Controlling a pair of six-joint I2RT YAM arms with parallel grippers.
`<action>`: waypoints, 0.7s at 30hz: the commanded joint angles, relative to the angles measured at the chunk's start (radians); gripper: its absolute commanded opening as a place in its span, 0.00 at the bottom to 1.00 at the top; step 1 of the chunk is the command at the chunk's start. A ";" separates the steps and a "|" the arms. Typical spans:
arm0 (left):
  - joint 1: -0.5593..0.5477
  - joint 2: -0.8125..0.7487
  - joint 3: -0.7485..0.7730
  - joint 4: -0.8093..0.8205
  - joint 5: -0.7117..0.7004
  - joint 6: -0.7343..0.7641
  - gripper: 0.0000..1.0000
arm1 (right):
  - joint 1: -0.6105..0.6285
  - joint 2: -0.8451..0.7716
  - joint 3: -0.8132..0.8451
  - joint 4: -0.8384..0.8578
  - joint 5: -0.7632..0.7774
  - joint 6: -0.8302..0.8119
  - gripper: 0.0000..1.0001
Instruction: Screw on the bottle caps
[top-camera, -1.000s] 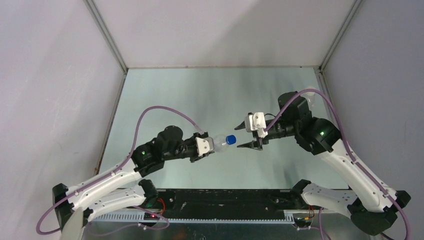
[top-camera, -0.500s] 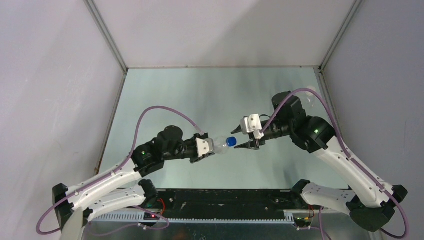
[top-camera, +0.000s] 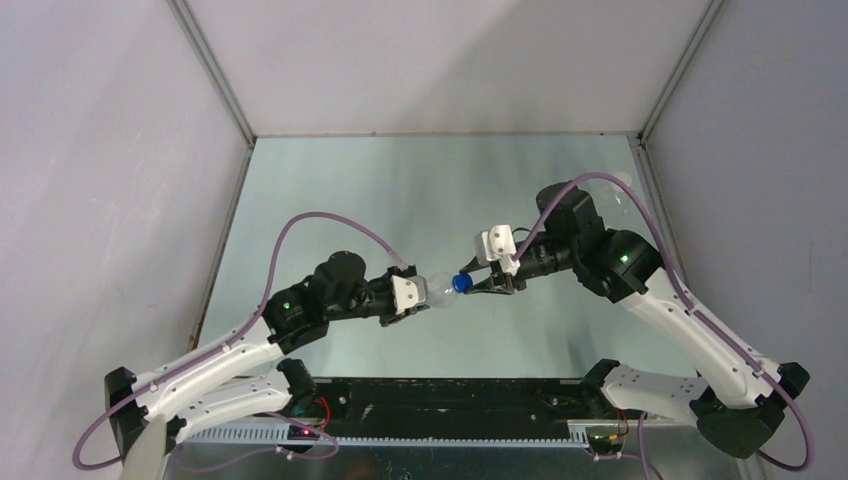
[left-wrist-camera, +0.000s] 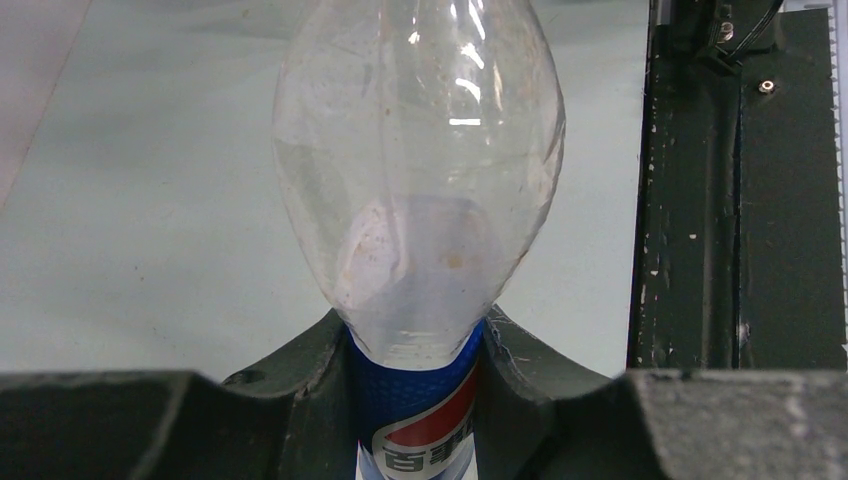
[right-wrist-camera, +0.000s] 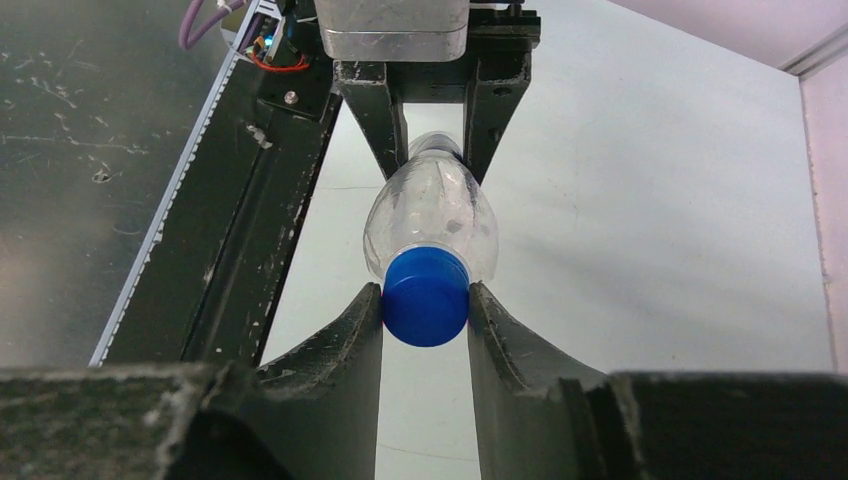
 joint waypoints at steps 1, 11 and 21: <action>0.006 -0.024 0.028 0.107 -0.032 -0.024 0.24 | 0.007 0.028 0.004 0.048 0.013 0.116 0.19; -0.002 -0.091 -0.061 0.277 -0.323 -0.024 0.24 | 0.009 0.115 0.005 0.231 0.392 0.927 0.00; -0.035 -0.102 -0.095 0.271 -0.492 0.005 0.27 | 0.008 0.114 0.045 0.255 0.543 1.281 0.33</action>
